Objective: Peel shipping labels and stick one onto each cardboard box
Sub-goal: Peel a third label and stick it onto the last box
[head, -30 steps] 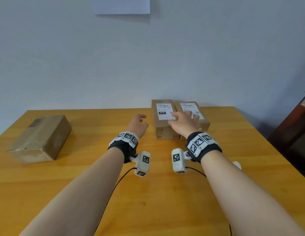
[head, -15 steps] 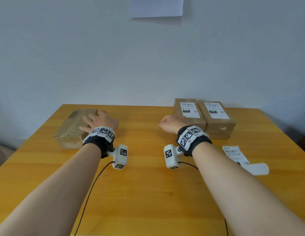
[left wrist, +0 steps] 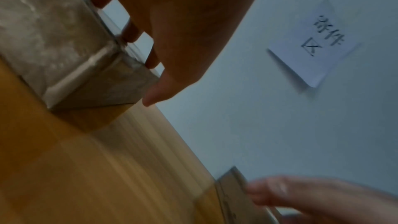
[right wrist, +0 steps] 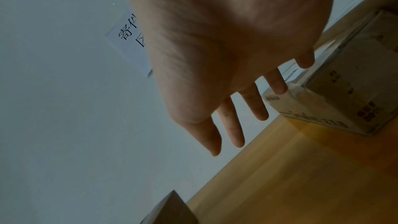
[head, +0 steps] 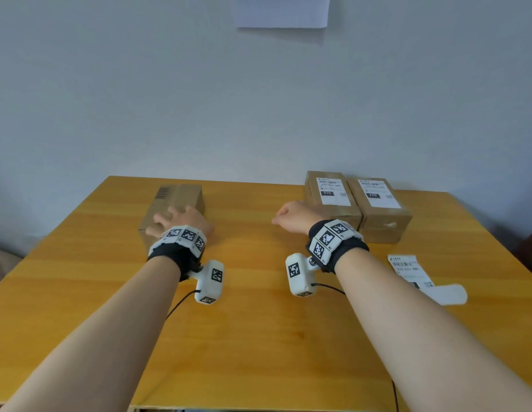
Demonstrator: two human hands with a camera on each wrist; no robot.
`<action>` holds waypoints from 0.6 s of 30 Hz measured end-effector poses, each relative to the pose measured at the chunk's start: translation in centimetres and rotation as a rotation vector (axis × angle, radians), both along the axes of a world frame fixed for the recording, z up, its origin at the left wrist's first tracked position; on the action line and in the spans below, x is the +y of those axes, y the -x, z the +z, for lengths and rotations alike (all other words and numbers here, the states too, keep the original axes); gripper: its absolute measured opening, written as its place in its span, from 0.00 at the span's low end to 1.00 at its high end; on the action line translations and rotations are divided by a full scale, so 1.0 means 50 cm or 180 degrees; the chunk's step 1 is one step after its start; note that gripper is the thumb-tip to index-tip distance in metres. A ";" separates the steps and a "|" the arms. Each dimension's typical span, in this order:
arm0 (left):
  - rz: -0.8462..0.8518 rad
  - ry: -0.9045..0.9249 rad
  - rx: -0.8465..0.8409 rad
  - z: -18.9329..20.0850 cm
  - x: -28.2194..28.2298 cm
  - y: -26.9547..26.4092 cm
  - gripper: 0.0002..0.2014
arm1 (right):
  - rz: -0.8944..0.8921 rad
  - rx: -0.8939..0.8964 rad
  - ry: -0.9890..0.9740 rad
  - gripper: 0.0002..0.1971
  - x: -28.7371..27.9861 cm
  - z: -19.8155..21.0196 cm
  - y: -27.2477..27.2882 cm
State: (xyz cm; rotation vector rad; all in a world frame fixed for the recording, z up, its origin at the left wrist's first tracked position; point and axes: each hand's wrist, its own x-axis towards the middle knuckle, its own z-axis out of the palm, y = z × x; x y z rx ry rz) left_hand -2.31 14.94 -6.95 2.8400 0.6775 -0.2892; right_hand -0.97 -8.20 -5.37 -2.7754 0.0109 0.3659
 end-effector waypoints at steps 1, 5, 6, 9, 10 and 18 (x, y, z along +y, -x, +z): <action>-0.0140 -0.0022 0.0016 0.003 -0.021 0.006 0.30 | 0.0004 -0.0016 -0.0077 0.19 -0.005 0.006 0.007; -0.0725 0.0015 0.0061 0.014 -0.125 0.031 0.26 | -0.0182 0.0006 -0.0464 0.19 -0.046 0.022 0.044; -0.0863 0.0057 0.0058 0.018 -0.152 0.039 0.24 | -0.0201 0.0108 -0.0451 0.18 -0.061 0.023 0.054; -0.1290 0.0313 0.0181 0.025 -0.239 0.054 0.23 | -0.0290 0.0562 -0.0174 0.14 -0.122 0.027 0.084; -0.1396 0.0384 0.0223 0.026 -0.268 0.058 0.24 | -0.0356 0.0686 -0.0048 0.13 -0.147 0.028 0.094; -0.1578 0.0416 0.0361 0.017 -0.412 0.076 0.30 | -0.1159 0.0609 0.0845 0.10 -0.360 -0.022 0.123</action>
